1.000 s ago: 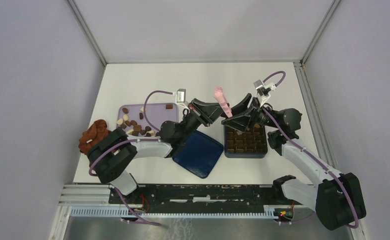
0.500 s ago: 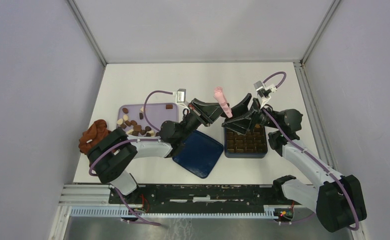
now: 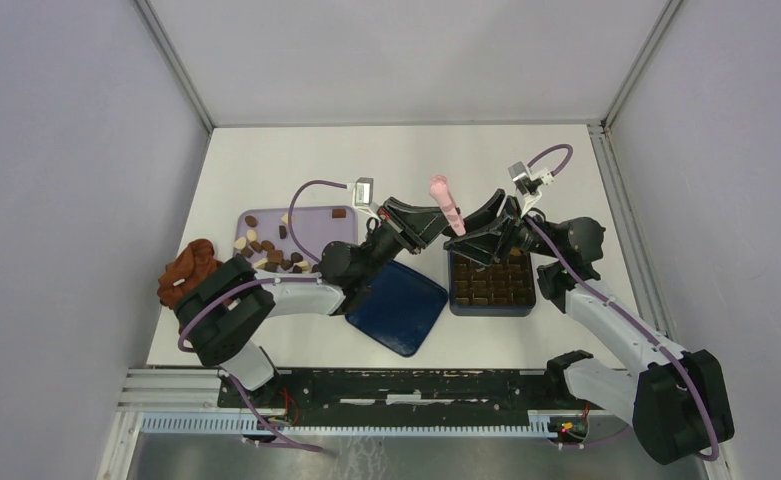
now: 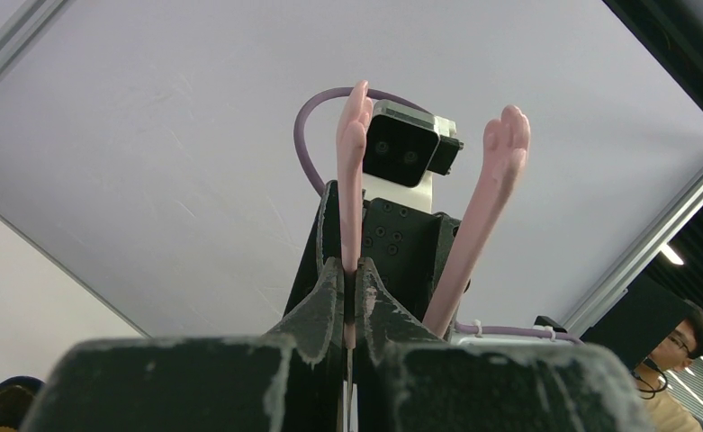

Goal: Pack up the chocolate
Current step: Adjust the clamp.

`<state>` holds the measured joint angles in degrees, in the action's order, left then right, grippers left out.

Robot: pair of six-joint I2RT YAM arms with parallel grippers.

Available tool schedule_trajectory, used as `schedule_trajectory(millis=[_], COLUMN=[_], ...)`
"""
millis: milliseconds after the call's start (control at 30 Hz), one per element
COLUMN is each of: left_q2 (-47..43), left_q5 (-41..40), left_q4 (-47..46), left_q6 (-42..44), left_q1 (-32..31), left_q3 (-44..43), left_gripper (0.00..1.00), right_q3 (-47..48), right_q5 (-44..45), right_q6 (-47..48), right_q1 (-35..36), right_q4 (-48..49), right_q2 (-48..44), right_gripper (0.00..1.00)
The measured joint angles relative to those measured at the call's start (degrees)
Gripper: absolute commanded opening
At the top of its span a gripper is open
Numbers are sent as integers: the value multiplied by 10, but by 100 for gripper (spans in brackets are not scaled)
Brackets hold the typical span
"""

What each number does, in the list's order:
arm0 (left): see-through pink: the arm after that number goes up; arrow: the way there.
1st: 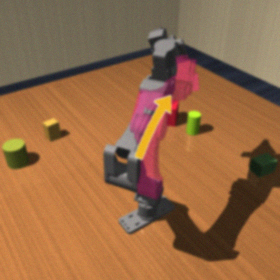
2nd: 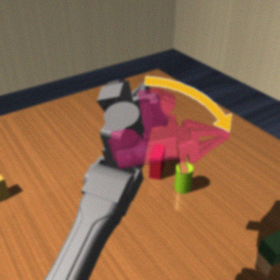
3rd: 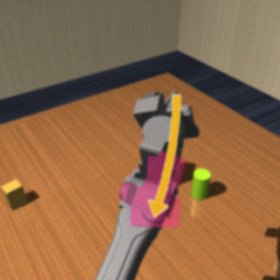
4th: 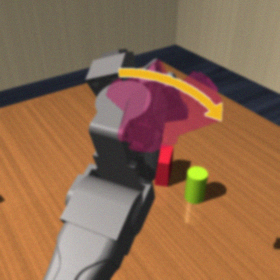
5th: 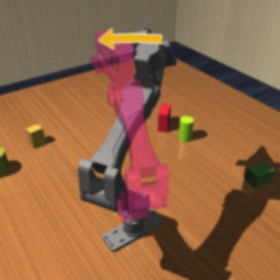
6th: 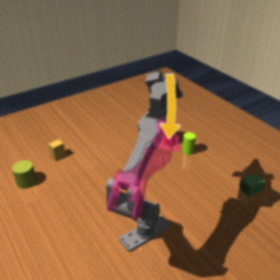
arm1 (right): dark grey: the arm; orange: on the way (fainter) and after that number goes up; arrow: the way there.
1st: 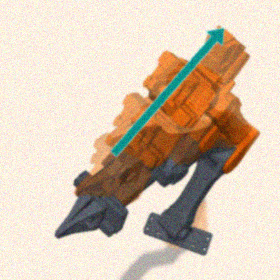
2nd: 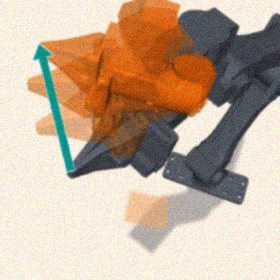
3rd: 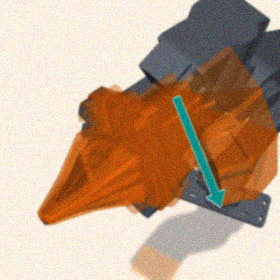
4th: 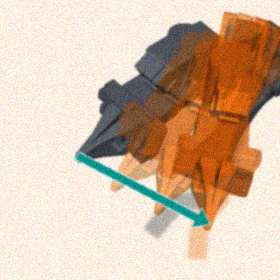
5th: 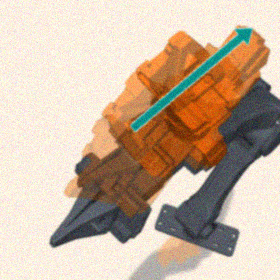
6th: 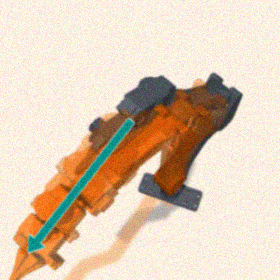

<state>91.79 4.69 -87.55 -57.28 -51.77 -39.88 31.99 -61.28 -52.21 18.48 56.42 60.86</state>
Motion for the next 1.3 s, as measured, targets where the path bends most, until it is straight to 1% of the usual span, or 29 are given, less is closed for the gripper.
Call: schedule_trajectory(millis=[67,200,267,333,467,633,1300], left_q2=[0,0,0,0,0,0,13], left_q5=[0,0,-2,-2,-1,1,2], left_q4=[0,1,2,2,0,1,0], left_q6=[0,0,0,-1,-6,-10,-23], left_q1=[0,0,3,6,9,9,11], left_q3=[0,0,0,0,0,0,-5], left_gripper=[2,2,2,2,2,2,2], right_q3=[0,0,0,0,-1,-5,-5], right_q5=[0,-1,-6,-9,-12,-10,-10], right_q6=[0,0,-1,-1,0,2,-23], right_q1=[0,0,0,0,0,0,-2], right_q4=[0,1,2,4,4,3,16], right_q2=[0,0,-1,-1,-4,-5,11], right_gripper=[48,61,64,64,56,59,57])
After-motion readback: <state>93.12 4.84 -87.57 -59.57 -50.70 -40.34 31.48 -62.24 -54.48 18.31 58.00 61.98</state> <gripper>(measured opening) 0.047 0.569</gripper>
